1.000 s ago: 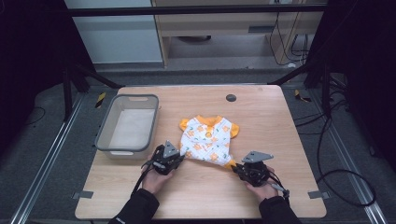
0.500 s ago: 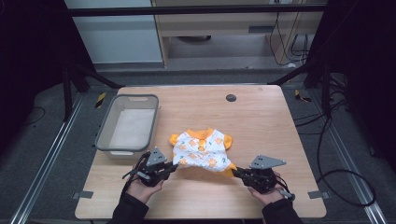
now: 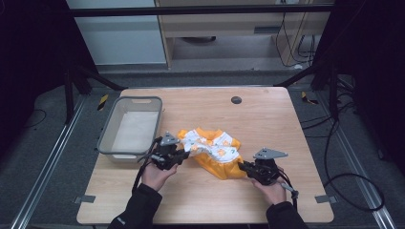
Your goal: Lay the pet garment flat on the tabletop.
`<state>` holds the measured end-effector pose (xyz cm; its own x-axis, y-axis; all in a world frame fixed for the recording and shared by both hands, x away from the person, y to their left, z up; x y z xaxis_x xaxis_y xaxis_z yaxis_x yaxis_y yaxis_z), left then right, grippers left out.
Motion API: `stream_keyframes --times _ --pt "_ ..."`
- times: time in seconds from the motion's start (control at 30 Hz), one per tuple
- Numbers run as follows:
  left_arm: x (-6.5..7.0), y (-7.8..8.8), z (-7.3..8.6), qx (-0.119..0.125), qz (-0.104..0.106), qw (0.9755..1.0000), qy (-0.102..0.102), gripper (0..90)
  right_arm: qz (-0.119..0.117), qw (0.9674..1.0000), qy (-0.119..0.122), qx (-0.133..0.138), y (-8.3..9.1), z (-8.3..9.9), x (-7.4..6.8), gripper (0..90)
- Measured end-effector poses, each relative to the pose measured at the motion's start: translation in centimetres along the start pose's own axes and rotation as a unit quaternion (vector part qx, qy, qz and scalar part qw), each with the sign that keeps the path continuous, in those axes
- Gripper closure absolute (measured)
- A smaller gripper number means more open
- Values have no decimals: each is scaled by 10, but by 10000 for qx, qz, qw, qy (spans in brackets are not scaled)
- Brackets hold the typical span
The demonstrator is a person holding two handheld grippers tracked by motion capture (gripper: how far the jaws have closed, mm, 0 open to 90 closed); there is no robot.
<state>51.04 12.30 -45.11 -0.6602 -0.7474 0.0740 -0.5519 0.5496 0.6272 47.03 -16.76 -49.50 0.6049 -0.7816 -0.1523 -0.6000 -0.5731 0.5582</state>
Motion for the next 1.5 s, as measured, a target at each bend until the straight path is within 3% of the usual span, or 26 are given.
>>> stream_keyframes --times 0.03,0.1,0.2,0.3,0.43,0.57,0.8,0.97,1.1,1.3,1.5 --pt "0 0 0 0 0 10000 0 782 48 10000 -16 -51 -2 1 1 841" --pt "-3 -19 -4 165 -205 9996 -41 742 155 9997 30 -166 -6 4 4 845" --pt "-6 -29 -2 238 -169 9996 8 650 276 9990 51 -340 -8 7 7 846" --pt "-8 -26 7 255 -229 9992 -215 554 302 9986 33 -436 -9 11 9 848" --pt "-16 -11 21 416 -264 9984 -266 470 316 9985 60 -437 -10 11 8 848" --pt "-22 -3 37 396 -261 9980 -411 433 328 9983 132 -458 -11 12 8 847" --pt "-23 -23 49 251 -429 9967 -640 426 328 9983 148 -447 -10 11 7 846" --pt "-19 -43 47 349 -526 9938 -912 459 319 9984 175 -438 -11 11 7 846" --pt "-21 -53 47 444 -522 9931 -949 545 308 9985 151 -435 -11 11 6 847" --pt "-19 -50 45 498 -427 9932 -956 822 270 9988 162 -384 -11 10 6 850" --pt "-16 -32 42 470 -257 9950 -842 869 201 9993 168 -259 -6 7 5 853"
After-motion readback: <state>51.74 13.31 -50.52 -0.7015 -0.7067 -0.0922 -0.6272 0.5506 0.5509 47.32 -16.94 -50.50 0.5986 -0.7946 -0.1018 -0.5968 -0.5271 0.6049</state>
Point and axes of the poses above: each handheld gripper's, and its own axes: y roughly backward along the jaws, z roughly out of its underside, x roughly to its right, the point moved 3 cm from there along -y, roughly forward along the jaws, and after that the axes turned 2 degrees about x, right-handed, at the moved point
